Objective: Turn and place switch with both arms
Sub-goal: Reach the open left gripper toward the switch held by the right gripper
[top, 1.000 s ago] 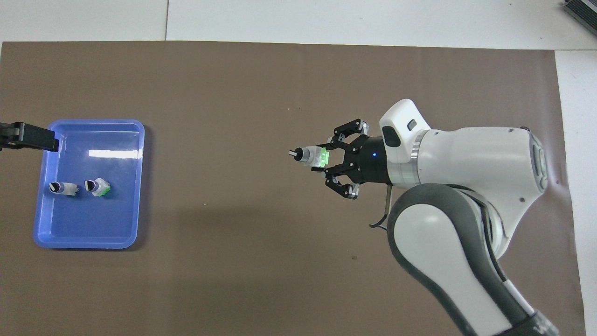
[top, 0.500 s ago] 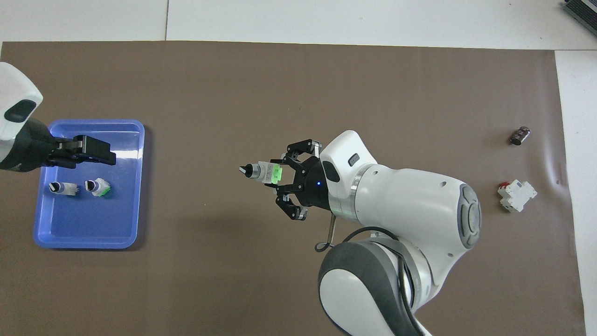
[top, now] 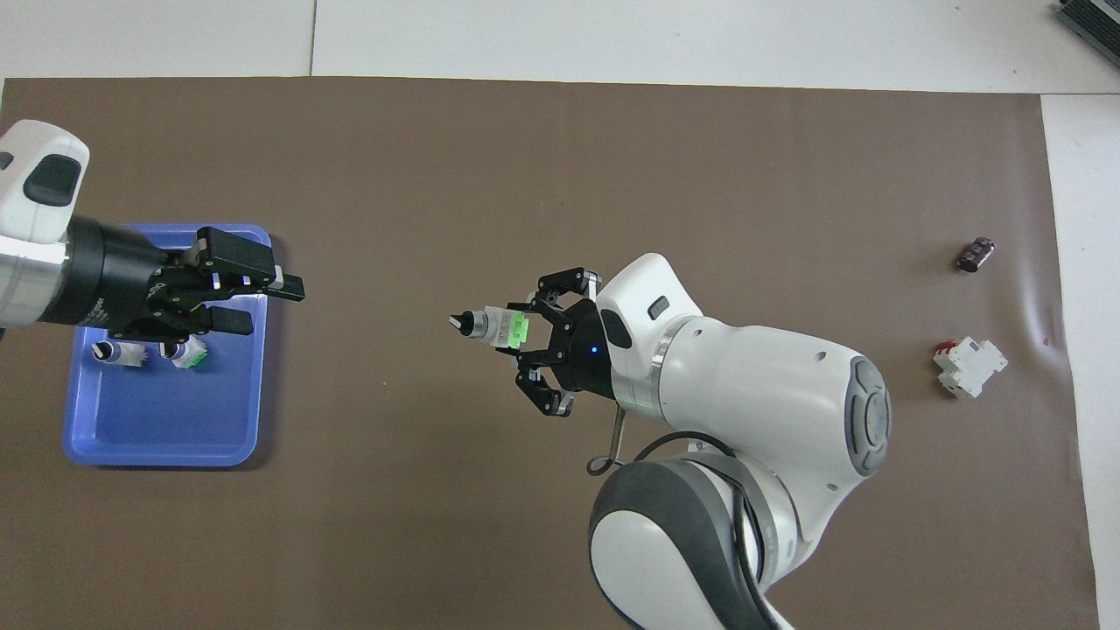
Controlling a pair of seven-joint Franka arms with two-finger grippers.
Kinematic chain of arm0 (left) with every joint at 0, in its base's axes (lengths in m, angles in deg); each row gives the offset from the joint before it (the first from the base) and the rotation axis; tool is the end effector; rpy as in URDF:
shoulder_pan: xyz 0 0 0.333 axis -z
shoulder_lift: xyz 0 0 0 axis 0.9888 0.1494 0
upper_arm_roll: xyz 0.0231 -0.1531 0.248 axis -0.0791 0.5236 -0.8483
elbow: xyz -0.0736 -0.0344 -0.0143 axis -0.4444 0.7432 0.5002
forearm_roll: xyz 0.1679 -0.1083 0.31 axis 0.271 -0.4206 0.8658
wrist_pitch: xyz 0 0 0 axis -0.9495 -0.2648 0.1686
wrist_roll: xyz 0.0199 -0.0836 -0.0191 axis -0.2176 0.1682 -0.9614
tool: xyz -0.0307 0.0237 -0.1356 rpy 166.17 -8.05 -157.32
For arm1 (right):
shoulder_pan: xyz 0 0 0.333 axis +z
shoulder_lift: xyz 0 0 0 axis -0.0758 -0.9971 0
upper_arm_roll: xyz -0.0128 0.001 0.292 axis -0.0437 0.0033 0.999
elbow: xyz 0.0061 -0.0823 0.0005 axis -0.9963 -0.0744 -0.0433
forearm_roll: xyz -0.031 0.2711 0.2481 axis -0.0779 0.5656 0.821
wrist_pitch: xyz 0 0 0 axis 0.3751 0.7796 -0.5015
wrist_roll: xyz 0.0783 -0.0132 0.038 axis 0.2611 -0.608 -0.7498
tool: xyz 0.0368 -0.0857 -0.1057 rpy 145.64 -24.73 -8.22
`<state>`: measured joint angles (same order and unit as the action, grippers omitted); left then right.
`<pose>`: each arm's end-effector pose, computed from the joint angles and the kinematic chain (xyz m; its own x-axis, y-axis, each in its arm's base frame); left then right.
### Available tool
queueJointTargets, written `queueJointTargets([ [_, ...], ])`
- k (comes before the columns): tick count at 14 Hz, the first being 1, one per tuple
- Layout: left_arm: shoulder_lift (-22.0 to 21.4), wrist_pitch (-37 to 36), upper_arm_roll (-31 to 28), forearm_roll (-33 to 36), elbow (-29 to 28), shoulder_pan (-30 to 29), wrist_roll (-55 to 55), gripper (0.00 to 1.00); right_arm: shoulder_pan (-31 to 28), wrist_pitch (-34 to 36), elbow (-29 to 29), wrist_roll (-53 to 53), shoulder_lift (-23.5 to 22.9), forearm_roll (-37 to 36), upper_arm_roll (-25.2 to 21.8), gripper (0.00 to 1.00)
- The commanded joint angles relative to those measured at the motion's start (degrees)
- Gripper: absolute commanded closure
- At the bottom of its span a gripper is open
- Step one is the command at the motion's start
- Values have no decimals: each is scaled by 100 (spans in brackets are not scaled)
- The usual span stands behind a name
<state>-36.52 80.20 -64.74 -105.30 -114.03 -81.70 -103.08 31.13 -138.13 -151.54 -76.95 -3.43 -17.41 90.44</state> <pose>0.5043 -0.1252 0.5477 0.9429 0.2519 -0.2178 0.3290 -0.8052 0.4934 0.4815 0.3429 0.4521 0.0915 0.7071 0.7012 0.9593 -0.2516 0.1286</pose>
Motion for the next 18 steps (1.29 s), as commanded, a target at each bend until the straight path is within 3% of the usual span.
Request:
queueJointTargets([
  [1, 15, 329, 41, -402, -117, 194, -920, 37, 143, -221, -51, 136, 22, 127, 1, 100],
  [3, 173, 567, 59, -735, -56, 345, -1738, 45, 143, -256, -51, 163, 22, 127, 1, 100],
  [6, 287, 620, 120, -965, 155, 371, -2706, 47, 152, -256, -51, 163, 22, 127, 1, 100],
  [18, 454, 488, 138, -1246, -99, 723, -3754, 53, 266, -450, -7, 303, -31, 119, -8, 100],
])
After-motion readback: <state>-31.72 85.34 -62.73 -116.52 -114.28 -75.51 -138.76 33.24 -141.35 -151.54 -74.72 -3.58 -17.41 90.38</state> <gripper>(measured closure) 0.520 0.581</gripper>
